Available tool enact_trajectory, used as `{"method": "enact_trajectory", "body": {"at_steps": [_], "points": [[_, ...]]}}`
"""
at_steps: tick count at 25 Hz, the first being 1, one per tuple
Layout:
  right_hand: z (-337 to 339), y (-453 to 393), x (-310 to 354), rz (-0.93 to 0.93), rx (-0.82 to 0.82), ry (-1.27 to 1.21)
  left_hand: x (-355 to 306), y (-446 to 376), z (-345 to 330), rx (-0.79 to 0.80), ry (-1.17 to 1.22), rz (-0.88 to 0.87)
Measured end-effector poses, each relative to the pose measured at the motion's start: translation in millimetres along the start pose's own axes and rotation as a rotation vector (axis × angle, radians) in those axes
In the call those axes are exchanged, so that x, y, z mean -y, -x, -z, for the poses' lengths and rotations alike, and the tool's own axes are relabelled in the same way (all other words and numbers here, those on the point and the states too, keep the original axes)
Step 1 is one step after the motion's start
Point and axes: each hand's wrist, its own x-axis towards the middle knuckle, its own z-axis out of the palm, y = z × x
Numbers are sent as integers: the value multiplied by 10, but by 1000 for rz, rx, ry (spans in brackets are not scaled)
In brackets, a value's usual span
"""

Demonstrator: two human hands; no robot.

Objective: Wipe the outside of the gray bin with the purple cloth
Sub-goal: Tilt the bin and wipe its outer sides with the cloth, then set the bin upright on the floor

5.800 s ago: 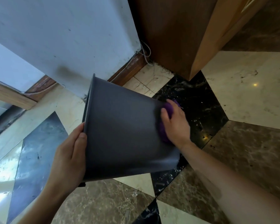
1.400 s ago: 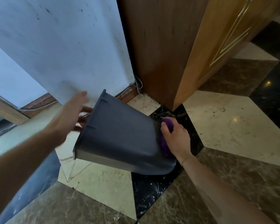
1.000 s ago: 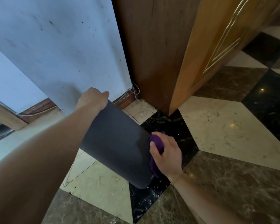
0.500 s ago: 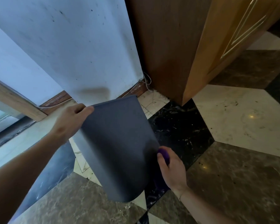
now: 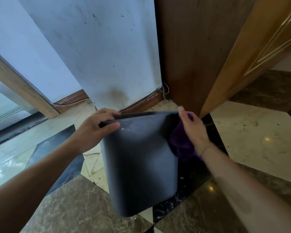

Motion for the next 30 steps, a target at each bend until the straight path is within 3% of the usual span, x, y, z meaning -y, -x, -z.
{"method": "enact_trajectory", "body": {"at_steps": [5,10,14,17,30], "points": [[262,-287,421,-244,148,-24,89,125,68,112,21,-158],[297,-259,628,-65,36,-41,228,50,55,64,-166,-290],[290,-280,569,72,-4,153,374,-55,-206,1,-426,-194],[331,-297,459,121,-4,238,409,-98,-400,-51,-562,-236],[367,-366,209,169,-50,269,449,-90,-564,-109,-732,-242]]}}
